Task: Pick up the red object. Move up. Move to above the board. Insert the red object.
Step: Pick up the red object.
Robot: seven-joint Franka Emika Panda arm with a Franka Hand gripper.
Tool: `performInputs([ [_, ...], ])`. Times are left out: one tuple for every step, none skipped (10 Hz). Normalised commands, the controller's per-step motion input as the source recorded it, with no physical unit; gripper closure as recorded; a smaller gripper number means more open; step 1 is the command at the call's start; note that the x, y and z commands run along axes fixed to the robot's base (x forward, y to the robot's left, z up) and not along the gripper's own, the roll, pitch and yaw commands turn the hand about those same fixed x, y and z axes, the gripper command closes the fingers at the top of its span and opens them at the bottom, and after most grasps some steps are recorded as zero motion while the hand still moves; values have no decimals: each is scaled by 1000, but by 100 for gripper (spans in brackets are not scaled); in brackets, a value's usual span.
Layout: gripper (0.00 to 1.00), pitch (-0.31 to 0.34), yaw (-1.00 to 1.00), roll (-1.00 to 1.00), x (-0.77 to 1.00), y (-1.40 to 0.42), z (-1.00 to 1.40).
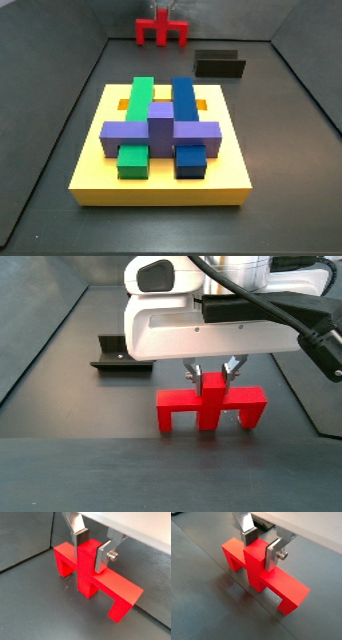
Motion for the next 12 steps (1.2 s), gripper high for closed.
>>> performInputs([
  [100,0,0,0,0,0,0],
  [100,0,0,0,0,0,0],
  [100,0,0,0,0,0,0],
  [100,0,0,0,0,0,0],
  [100,0,0,0,0,0,0],
  [100,0,0,0,0,0,0],
  [100,0,0,0,0,0,0],
  [100,0,0,0,0,0,0],
  [100,0,0,0,0,0,0],
  [100,0,0,0,0,0,0],
  [100,0,0,0,0,0,0],
  [100,0,0,0,0,0,0],
])
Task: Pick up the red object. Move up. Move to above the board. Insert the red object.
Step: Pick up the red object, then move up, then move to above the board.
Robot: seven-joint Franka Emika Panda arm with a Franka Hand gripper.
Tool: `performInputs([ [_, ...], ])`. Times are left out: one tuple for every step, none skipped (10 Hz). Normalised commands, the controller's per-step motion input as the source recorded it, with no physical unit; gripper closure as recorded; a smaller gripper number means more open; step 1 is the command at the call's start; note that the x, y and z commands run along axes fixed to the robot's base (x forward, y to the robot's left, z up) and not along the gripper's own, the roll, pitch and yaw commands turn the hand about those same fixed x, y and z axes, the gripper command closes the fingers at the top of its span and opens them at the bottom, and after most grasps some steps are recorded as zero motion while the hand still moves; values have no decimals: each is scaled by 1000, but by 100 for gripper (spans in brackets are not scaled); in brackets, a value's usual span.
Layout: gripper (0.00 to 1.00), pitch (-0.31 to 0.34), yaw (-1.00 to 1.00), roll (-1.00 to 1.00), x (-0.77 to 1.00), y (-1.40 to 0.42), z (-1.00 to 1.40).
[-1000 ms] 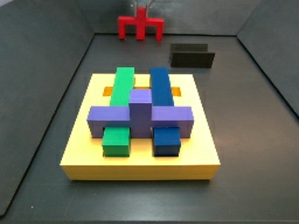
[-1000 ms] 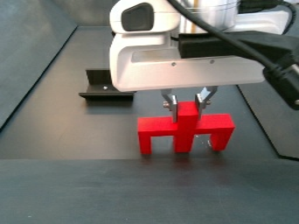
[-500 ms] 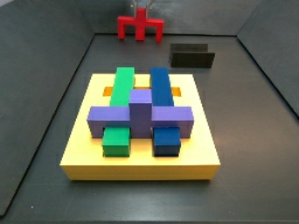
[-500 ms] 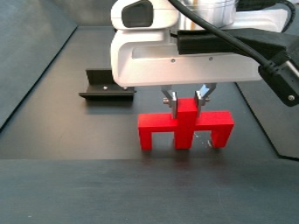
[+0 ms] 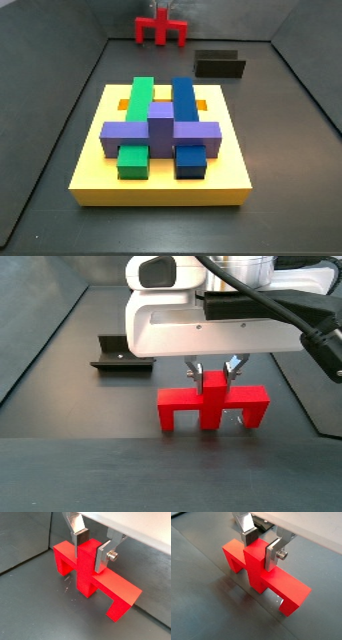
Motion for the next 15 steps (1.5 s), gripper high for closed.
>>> performInputs([
  [100,0,0,0,0,0,0],
  [100,0,0,0,0,0,0],
  [100,0,0,0,0,0,0],
  [100,0,0,0,0,0,833],
  [100,60,61,-20,-66,-63,729],
  [100,65,45,27,-55,-43,477],
  [100,59,38,61,-27,-25,287],
  [100,0,0,0,0,0,1400],
  [100,9,-8,-42,-24,5,1400],
  [100,17,-13,-10,-47,-1,1400],
  [100,22,-1,-1,22,8,1400],
  [100,71,-2,-15,37,21,877],
  [100,80,1,-3,31,5,388],
  [100,59,1,4,38,6,196],
  [100,122,62,-162,43,-1400,136],
])
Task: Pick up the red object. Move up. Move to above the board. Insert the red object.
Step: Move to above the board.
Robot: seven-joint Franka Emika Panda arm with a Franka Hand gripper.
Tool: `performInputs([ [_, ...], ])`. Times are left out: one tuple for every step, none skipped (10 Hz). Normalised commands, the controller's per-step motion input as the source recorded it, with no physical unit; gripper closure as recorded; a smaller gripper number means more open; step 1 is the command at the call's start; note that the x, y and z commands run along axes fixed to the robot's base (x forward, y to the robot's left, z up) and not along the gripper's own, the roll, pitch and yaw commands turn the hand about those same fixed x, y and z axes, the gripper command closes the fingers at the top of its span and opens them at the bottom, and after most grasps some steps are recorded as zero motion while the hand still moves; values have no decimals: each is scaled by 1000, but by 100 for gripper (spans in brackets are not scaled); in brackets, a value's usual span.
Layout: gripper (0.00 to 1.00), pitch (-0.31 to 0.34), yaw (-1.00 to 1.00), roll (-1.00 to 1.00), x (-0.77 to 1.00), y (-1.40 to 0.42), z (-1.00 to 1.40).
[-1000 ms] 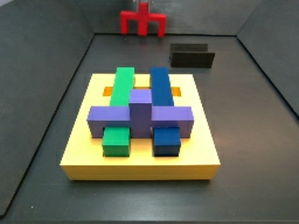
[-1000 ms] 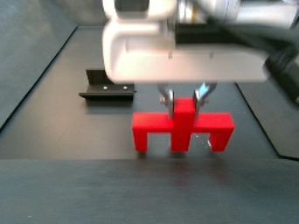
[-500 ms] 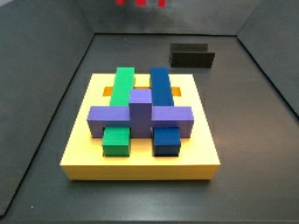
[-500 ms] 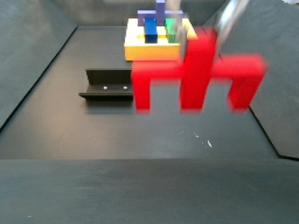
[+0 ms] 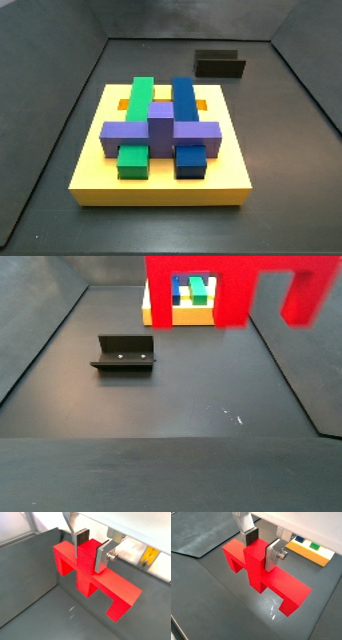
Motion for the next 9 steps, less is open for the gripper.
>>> performInputs([
  [100,87,52,-64,39,-1400,127],
  [100,20,30,-32,31,-1400,125],
  [100,-5,19,-46,28,-1400,124],
  [100,13,15,-24,31,-1400,127],
  [100,25,16,-12,35,-1400,128],
  [100,17,9,-17,31,-1400,132],
  [100,12,12,-6,28,-1400,135],
  [100,17,9,-6,28,-1400,139],
  [100,22,9,-7,32,-1400,144],
])
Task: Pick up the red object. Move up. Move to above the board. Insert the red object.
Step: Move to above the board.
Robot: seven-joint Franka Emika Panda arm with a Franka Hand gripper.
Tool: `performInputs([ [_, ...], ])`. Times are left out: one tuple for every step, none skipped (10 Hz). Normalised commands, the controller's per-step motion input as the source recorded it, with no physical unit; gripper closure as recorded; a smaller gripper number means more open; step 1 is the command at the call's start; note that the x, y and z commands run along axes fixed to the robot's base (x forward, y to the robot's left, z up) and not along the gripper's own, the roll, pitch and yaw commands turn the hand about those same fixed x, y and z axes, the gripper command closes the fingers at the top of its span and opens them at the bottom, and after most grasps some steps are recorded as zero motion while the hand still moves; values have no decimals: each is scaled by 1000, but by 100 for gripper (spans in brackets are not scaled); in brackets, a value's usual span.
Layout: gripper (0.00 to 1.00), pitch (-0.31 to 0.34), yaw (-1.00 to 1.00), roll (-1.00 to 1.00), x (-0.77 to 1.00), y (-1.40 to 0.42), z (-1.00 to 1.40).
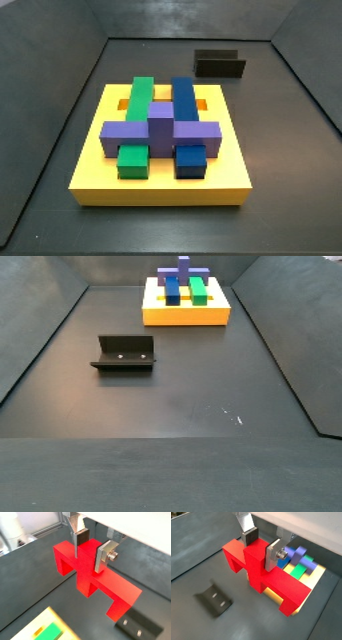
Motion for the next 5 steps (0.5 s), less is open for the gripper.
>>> performInputs([
  [100,46,8,0,40,-1400,156],
  [100,71,6,-4,52,-1400,159],
  [100,103,9,6,88,-1400,164],
  [100,130,6,-1,133,-1400,174],
  [100,163,4,21,104,-565,82],
])
